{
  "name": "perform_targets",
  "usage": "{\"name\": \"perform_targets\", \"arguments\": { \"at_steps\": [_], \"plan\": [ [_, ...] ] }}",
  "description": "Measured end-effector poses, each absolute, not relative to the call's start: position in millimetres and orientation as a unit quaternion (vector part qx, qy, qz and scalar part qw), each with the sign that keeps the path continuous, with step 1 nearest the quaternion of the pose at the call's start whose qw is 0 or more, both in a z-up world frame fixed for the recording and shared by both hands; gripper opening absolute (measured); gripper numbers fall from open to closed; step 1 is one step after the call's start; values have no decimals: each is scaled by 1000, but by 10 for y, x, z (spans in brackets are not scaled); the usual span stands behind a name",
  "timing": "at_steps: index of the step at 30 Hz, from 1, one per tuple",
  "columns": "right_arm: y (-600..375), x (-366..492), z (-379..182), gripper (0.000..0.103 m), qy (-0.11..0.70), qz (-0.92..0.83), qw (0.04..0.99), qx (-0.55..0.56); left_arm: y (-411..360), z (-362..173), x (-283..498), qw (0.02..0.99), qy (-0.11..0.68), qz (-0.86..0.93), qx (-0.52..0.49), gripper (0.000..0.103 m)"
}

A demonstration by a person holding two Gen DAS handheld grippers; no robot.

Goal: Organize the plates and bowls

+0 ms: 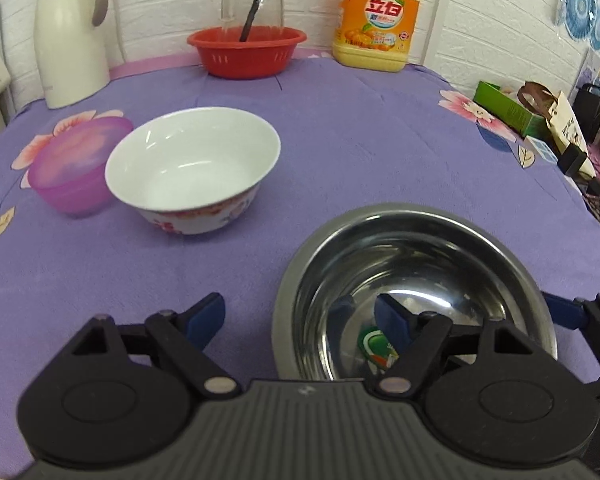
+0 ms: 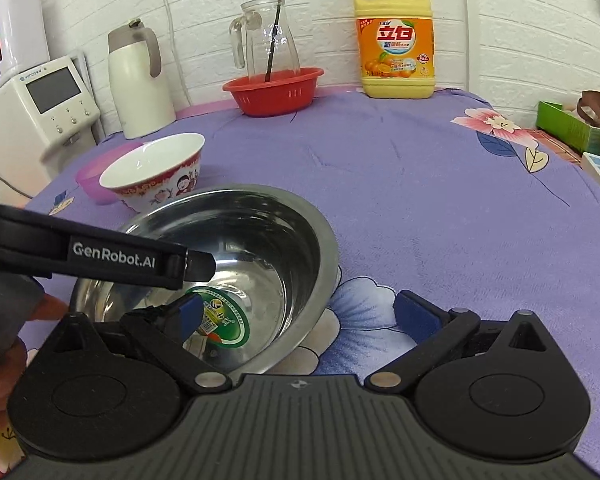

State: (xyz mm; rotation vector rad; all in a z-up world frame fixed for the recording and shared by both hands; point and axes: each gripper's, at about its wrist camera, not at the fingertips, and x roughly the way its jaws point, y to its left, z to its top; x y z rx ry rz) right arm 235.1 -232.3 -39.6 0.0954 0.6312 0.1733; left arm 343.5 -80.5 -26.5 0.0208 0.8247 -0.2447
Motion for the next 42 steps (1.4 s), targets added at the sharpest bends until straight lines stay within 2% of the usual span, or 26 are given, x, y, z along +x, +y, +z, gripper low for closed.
{"name": "perform_targets", "arguments": {
  "at_steps": [9,14,18,19,21,22,24,25,26,27,32,37,39,42],
  "plan": [
    [-2298,2357,-395,103,313,85,945,35,-841,-288,3409,912,394,-112,30,78],
    [-2364,2329,-385,103,304,92,946,63,-774,-273,3401,912,391,-121,2,78],
    [-2382,2320,-376,103,296,104,947,73,-805,-271,3386,913,387,-131,5,71],
    [-2362,2320,-377,103,295,101,948,64,-827,-276,3371,914,384,-134,12,69],
    [-2326,2323,-379,103,296,100,949,49,-856,-277,3344,913,381,-142,16,52],
    [-2311,2324,-377,103,296,102,949,44,-876,-277,3331,914,378,-145,23,49],
    [-2266,2322,-375,103,296,105,949,30,-927,-275,3314,915,375,-149,35,35],
    [-2248,2317,-372,103,296,108,949,24,-955,-267,3304,914,374,-153,39,31],
    [-2231,2311,-370,97,296,117,948,21,-975,-256,3290,914,373,-153,41,30],
    [-2212,2299,-366,90,295,130,946,21,-987,-239,3277,913,376,-151,43,30],
    [-2131,2139,-312,91,303,136,943,27,-893,-111,3028,908,383,-162,52,30],
    [-1961,1788,-193,96,297,131,946,9,-802,-39,2689,906,382,-176,42,31],
    [-1931,1668,-182,102,297,129,946,10,-798,-53,2584,904,386,-178,42,31],
    [-1913,1526,-202,103,306,123,944,14,-793,-90,2406,900,391,-189,39,31]
  ]
}}
